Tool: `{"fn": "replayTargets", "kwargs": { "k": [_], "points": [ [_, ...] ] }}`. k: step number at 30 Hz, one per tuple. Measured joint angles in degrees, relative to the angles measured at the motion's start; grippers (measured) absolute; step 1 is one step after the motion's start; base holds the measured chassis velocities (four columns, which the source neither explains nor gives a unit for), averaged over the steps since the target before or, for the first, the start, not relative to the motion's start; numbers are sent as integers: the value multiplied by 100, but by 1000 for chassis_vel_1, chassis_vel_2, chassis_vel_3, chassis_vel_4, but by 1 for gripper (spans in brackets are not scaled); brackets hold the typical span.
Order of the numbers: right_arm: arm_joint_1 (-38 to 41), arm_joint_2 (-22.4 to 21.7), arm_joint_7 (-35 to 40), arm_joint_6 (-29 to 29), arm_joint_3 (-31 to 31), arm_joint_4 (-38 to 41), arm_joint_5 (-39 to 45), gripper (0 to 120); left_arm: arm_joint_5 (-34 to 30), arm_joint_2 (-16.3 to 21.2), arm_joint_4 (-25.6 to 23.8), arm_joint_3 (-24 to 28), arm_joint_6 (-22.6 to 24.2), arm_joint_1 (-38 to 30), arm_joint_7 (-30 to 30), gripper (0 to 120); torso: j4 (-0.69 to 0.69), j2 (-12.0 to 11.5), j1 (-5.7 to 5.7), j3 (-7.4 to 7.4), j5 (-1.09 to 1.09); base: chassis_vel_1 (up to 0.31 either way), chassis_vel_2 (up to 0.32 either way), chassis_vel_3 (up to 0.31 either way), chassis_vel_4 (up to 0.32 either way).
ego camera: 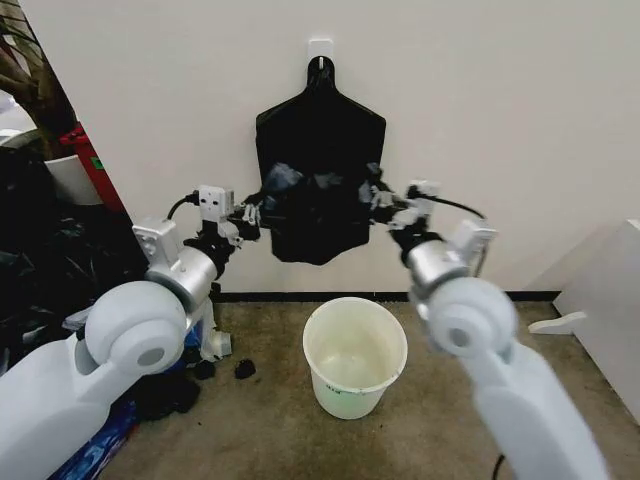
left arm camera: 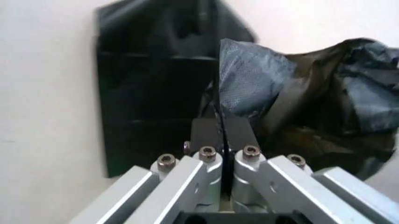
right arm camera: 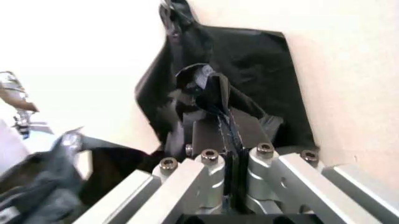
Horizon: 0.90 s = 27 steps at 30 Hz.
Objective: Place the garbage bag over the trash bin.
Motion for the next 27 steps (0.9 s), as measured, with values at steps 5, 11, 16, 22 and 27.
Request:
{"fn": "replayTargets", "kwargs": {
  "k": [5,11,16,22,27],
  "points": [
    [-570,-433,104,-13,268,607,382,0,-151,85,-194,14,-137,180,233,0,0,0,0,0,-1,0,0,0,0],
    [-1230,-644,124,-2,604,929,362,0,-339,141,-323,133,-287,572,613,0,1,0,0,0,-1,0,0,0,0],
    [-1700,-669,120,-2,908,994,355,0,-404,80,-256,212,-396,874,843,0,1,0,0,0,-2,0,0,0,0],
    [-2199,-510,61,-2,958,985,287,0,60,-83,-19,238,-541,1517,1091,0,1,0,0,0,-2,0,0,0,0],
    [-2344,-332,-42,-2,788,709,12,0,450,-324,313,302,-652,2048,1159,0,1,0,0,0,-2,0,0,0,0]
  ]
}}
